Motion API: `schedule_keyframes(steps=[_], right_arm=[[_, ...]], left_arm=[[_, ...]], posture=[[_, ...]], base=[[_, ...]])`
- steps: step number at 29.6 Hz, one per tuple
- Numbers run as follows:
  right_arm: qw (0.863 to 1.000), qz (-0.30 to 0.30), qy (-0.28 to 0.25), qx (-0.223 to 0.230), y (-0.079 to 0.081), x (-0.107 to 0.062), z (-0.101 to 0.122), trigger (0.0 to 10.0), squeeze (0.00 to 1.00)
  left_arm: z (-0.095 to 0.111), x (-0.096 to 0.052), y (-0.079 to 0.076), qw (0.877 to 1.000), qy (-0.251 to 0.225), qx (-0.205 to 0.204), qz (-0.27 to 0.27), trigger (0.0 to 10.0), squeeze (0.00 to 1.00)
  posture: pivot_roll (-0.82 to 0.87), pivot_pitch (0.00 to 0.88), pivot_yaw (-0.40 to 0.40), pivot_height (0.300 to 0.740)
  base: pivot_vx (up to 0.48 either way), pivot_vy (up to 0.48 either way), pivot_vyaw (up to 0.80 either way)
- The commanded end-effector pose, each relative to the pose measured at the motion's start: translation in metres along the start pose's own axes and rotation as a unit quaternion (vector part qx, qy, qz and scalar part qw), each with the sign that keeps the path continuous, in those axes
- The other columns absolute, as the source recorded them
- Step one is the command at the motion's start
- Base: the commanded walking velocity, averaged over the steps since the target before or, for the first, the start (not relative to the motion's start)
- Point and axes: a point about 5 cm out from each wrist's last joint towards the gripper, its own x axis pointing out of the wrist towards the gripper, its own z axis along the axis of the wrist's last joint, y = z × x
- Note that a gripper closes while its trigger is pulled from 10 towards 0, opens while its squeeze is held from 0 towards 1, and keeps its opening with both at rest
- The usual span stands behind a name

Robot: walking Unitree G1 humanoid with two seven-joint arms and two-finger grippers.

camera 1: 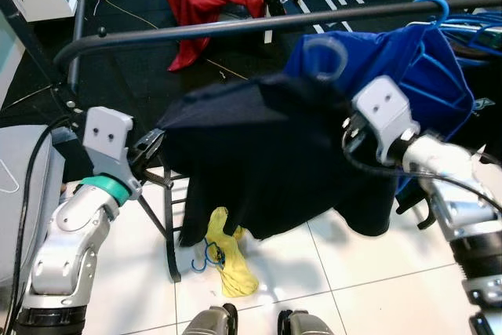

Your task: Hang hanger

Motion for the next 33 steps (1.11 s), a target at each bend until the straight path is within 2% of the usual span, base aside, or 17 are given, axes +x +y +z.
schedule_keyframes(steps=[1,6,7,10,11,13,15,16,17,18,19,23,25,26,27,30,33], right_arm=[[0.994,-0.106,0.006,0.019,-0.035,-0.014,-0.005,10.0,0.00],[0.988,-0.125,-0.085,0.018,-0.042,-0.018,0.026,10.0,0.00],[0.988,-0.077,-0.134,0.022,-0.031,-0.017,0.047,10.0,0.00],[0.985,-0.043,-0.165,0.023,-0.022,-0.016,0.060,10.0,0.00],[0.983,0.064,-0.172,0.013,0.006,-0.018,0.067,10.0,0.00],[0.957,0.257,-0.136,0.010,0.059,-0.032,0.059,10.0,0.00],[0.943,0.309,-0.121,0.016,0.073,-0.039,0.054,10.0,0.00],[0.936,0.337,-0.097,0.015,0.081,-0.044,0.044,10.0,0.00],[0.936,0.337,-0.097,0.015,0.081,-0.044,0.044,10.0,0.00],[0.934,0.347,-0.088,0.010,0.083,-0.047,0.037,10.0,0.00],[0.934,0.347,-0.083,0.009,0.083,-0.048,0.034,10.0,0.00],[0.931,0.356,-0.079,0.011,0.084,-0.050,0.033,10.0,0.00],[0.931,0.356,-0.079,0.011,0.084,-0.050,0.033,10.0,0.00],[0.928,0.366,-0.073,0.007,0.086,-0.053,0.034,10.0,0.00],[0.924,0.377,-0.066,0.003,0.087,-0.056,0.033,10.0,0.00],[0.922,0.382,-0.059,-0.002,0.085,-0.059,0.032,10.0,0.00],[0.931,0.364,-0.033,-0.010,0.059,-0.067,0.031,10.0,0.00]], left_arm=[[-0.016,-0.011,0.019,0.997,0.040,0.010,0.063,0.0,0.00],[-0.029,-0.012,0.003,0.997,0.065,0.027,0.031,0.0,0.00],[-0.035,-0.009,-0.006,0.996,0.079,0.033,0.017,1.7,0.00],[-0.038,-0.008,-0.012,0.995,0.089,0.036,0.006,1.7,0.00],[-0.037,-0.004,-0.014,0.995,0.091,0.033,0.003,10.0,0.00],[-0.024,-0.002,-0.011,0.996,0.076,-0.010,-0.034,10.0,0.00],[-0.018,-0.003,-0.010,0.996,0.067,-0.025,-0.058,10.0,0.00],[-0.013,-0.010,-0.010,0.992,0.062,-0.028,-0.108,10.0,0.73],[-0.013,-0.010,-0.010,0.992,0.062,-0.028,-0.108,10.0,0.73],[-0.012,-0.017,-0.012,0.986,0.068,-0.021,-0.151,10.0,1.00],[-0.016,-0.028,-0.015,0.975,0.087,-0.001,-0.203,10.0,1.00],[-0.027,-0.047,-0.023,0.954,0.125,0.035,-0.271,10.0,1.00],[-0.027,-0.047,-0.023,0.954,0.125,0.035,-0.271,10.0,1.00],[-0.031,-0.052,-0.024,0.948,0.139,0.044,-0.282,10.0,0.77],[-0.031,-0.052,-0.022,0.950,0.141,0.043,-0.274,10.0,0.00],[-0.030,-0.049,-0.017,0.954,0.140,0.043,-0.261,10.0,0.00],[-0.012,-0.045,0.005,0.960,0.121,0.015,-0.251,10.0,0.00]], posture=[[-0.03,0.087,0.083,0.740],[-0.04,0.091,0.082,0.740],[-0.05,0.090,0.085,0.740],[-0.05,0.090,0.085,0.740],[-0.05,0.090,0.085,0.740],[-0.05,0.091,0.079,0.740],[-0.05,0.091,0.079,0.740],[-0.04,0.091,0.077,0.740],[-0.04,0.091,0.077,0.740],[-0.04,0.090,0.077,0.740],[-0.04,0.090,0.078,0.740],[-0.04,0.091,0.079,0.740],[-0.04,0.091,0.079,0.740],[-0.04,0.091,0.076,0.740],[-0.04,0.091,0.076,0.740],[-0.04,0.091,0.071,0.740],[-0.05,0.087,0.077,0.740]], base=[[0.000,0.000,0.00],[0.000,0.000,0.00],[0.000,0.000,0.00],[0.000,0.000,0.00],[0.000,0.000,0.00],[0.000,0.000,0.00],[0.000,0.000,0.00],[0.000,0.000,0.00],[0.000,0.000,0.00],[0.000,0.000,0.00],[0.000,0.000,0.00],[0.000,0.000,0.00],[0.000,0.000,0.00],[0.000,0.000,0.00],[0.000,0.000,0.00],[0.000,0.000,0.00],[0.000,0.000,0.00]])
